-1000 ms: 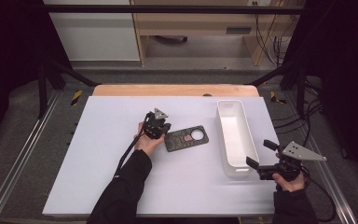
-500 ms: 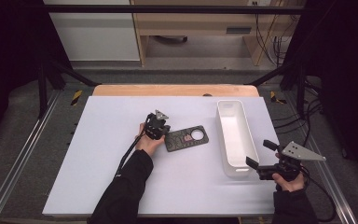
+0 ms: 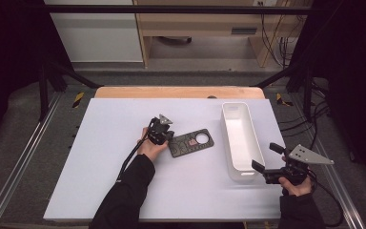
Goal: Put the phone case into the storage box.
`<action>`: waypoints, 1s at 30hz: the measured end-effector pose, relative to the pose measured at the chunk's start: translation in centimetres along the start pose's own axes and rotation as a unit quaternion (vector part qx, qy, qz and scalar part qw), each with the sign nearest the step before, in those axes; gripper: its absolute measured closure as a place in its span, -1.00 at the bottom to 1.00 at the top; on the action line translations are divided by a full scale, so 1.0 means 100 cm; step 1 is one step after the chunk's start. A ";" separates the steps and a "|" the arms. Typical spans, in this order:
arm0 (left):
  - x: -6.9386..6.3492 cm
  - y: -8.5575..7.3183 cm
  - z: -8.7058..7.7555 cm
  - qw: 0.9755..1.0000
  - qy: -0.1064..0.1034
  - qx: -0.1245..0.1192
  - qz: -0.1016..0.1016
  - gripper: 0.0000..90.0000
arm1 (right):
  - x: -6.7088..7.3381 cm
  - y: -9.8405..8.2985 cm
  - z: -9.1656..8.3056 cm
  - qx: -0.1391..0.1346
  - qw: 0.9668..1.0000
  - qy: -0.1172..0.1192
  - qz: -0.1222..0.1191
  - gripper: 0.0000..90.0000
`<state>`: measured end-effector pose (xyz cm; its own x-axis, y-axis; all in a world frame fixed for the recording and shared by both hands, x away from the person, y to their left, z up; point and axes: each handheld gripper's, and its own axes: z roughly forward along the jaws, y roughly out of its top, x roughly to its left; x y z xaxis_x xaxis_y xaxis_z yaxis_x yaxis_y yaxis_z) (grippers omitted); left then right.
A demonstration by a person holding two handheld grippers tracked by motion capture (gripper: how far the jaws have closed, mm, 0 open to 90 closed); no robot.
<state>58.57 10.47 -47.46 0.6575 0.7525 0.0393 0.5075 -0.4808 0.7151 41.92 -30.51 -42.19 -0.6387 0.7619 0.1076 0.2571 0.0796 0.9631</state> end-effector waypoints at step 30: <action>-0.016 -0.002 -0.039 0.998 -0.037 -0.039 0.037 0.47 | 0.000 0.000 0.000 -0.001 1.000 -0.001 0.001 -1.00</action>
<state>55.24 11.15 -44.90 0.7327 0.6792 0.0441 0.4128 -0.4950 0.7645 41.89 -30.52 -42.19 -0.6365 0.7635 0.1093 0.2577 0.0769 0.9632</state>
